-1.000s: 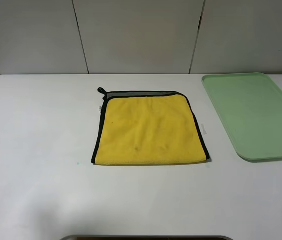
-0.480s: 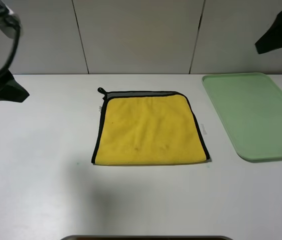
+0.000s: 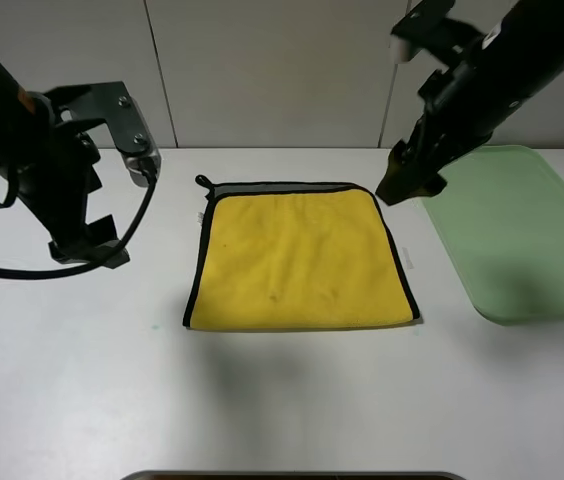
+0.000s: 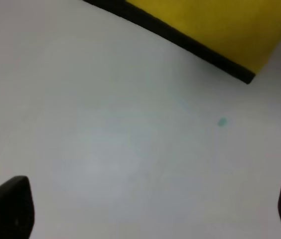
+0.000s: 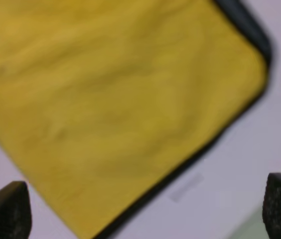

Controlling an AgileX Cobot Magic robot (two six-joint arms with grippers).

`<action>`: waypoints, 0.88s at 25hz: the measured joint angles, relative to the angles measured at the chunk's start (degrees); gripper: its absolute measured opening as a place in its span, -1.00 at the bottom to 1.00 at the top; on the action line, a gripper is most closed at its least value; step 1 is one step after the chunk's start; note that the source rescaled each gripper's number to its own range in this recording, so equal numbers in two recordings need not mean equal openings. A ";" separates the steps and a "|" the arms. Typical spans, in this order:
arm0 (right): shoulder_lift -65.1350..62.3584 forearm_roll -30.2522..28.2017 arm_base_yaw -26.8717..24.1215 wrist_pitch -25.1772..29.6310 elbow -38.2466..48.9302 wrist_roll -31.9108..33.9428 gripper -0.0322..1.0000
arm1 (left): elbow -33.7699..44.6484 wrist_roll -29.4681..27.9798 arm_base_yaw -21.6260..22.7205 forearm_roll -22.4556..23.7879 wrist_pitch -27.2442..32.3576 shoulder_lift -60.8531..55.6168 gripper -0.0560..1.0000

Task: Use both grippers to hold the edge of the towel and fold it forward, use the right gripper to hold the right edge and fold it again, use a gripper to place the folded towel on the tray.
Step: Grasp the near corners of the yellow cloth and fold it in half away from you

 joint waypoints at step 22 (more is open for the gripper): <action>11.23 -7.05 4.46 1.93 3.92 -9.61 1.00 | 0.00 0.23 -0.05 -3.82 -6.23 8.04 0.94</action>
